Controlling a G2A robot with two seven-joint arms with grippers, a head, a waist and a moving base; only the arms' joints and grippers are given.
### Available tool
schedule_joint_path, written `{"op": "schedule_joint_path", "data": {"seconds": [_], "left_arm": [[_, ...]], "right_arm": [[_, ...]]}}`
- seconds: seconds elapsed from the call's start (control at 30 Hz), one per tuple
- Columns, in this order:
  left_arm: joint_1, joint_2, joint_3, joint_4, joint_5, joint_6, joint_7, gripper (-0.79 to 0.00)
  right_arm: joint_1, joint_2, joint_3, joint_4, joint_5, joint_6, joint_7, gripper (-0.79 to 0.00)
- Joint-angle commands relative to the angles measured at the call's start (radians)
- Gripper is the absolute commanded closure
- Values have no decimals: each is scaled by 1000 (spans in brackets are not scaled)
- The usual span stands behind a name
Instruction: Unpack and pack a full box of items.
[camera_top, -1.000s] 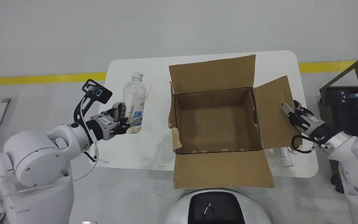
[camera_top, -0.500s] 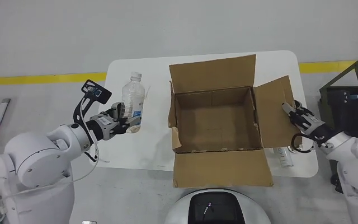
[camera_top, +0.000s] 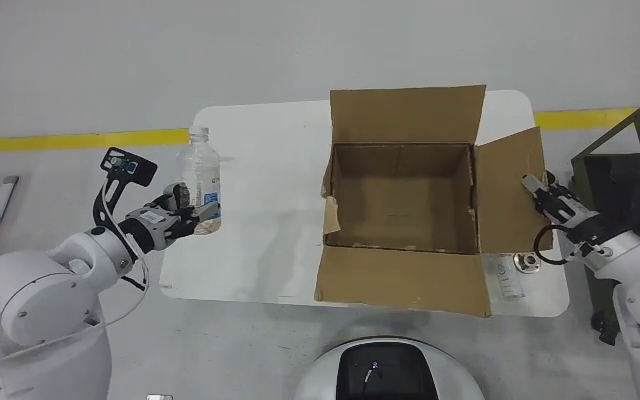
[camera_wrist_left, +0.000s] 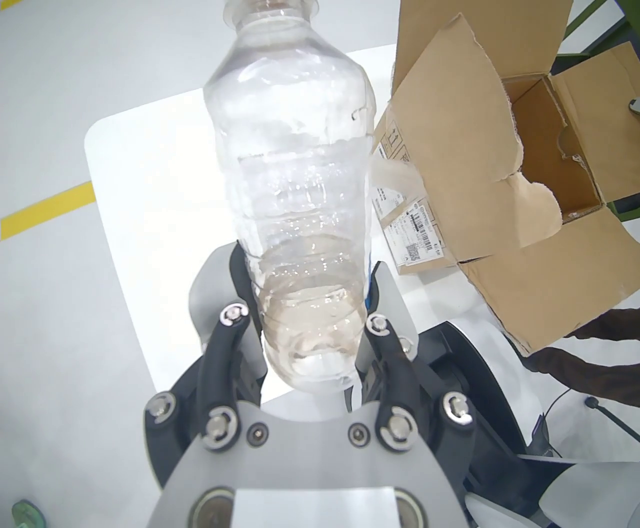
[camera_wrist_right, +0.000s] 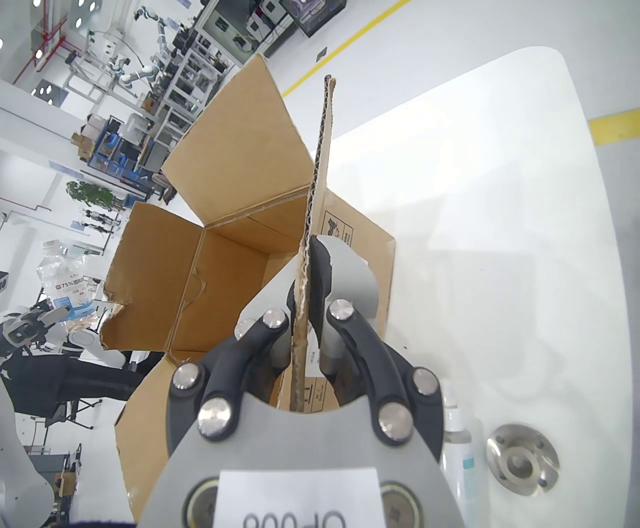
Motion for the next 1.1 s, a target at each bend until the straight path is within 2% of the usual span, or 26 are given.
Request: {"op": "schedule_joint_path", "data": {"seconds": [0.0,0.3,0.43,0.73,0.93,1.07], "left_arm": [[2,4,-5,-9,-8,1,-2,0],[-1,19,5,-25,-32,11,9,0],[-22,23,49,-51,-83,18,9,0],[-170,22,270,-101,-184,79,6,0],[-263,10,449,-78,-256,120,13,0],[-308,2,548,-65,-241,127,5,0]], "right_arm": [[2,2,-2,-3,-9,-6,3,0],[16,6,-27,-5,-3,1,0,0],[19,8,-67,-24,-22,-8,15,0],[45,8,-187,-54,-106,16,-10,0],[55,8,-212,-53,-117,33,-30,0],[50,8,-209,-73,-102,40,-37,0]]}}
